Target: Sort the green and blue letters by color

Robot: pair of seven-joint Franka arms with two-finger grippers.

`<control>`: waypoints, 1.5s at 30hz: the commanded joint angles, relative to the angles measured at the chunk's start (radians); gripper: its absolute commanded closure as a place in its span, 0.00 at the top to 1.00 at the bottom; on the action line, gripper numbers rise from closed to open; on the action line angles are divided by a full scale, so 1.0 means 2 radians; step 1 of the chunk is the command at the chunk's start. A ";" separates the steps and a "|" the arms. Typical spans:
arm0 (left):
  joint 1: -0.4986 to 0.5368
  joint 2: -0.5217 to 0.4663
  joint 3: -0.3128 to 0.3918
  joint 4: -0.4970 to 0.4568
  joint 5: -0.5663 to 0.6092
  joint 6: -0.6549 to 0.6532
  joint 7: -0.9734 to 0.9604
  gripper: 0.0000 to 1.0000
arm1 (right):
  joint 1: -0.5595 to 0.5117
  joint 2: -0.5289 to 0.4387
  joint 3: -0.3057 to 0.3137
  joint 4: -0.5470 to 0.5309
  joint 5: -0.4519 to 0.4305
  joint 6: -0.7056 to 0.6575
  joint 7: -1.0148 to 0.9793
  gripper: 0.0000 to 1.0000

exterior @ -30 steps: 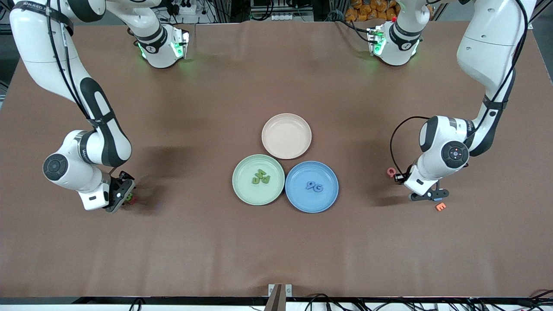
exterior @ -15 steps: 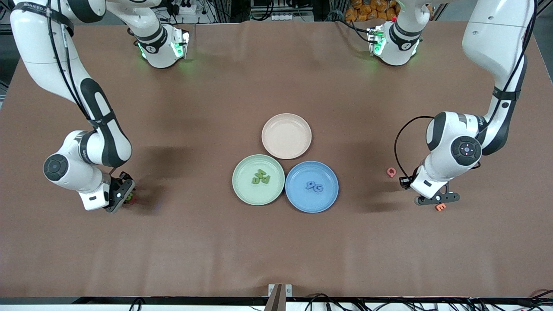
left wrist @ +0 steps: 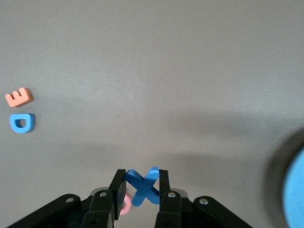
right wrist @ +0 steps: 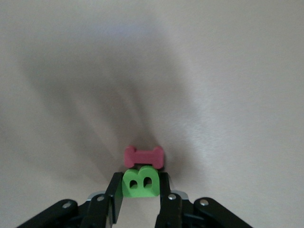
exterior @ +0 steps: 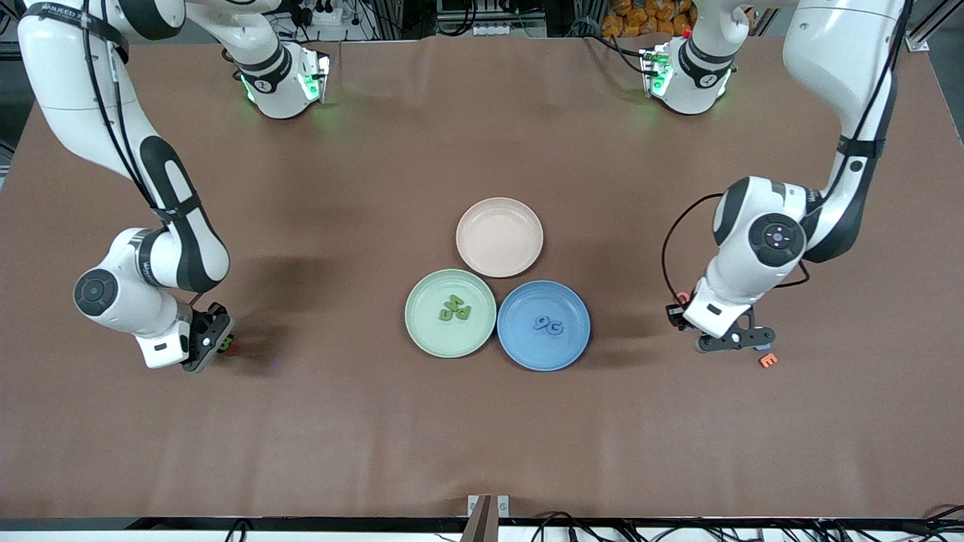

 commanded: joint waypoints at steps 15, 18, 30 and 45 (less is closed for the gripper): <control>-0.090 0.009 0.004 0.078 0.004 -0.072 -0.142 0.19 | 0.038 -0.061 -0.008 0.002 0.045 -0.084 0.101 0.00; -0.102 0.014 0.003 0.082 0.003 -0.072 -0.163 0.19 | 0.052 -0.069 -0.008 0.002 0.046 -0.098 0.144 0.00; -0.137 0.038 0.004 0.104 -0.016 -0.073 -0.210 0.19 | 0.121 -0.083 0.008 0.002 0.045 -0.105 0.368 0.00; -0.168 0.094 0.004 0.159 -0.042 -0.073 -0.278 0.20 | 0.190 -0.080 0.026 0.005 0.040 -0.103 0.638 0.00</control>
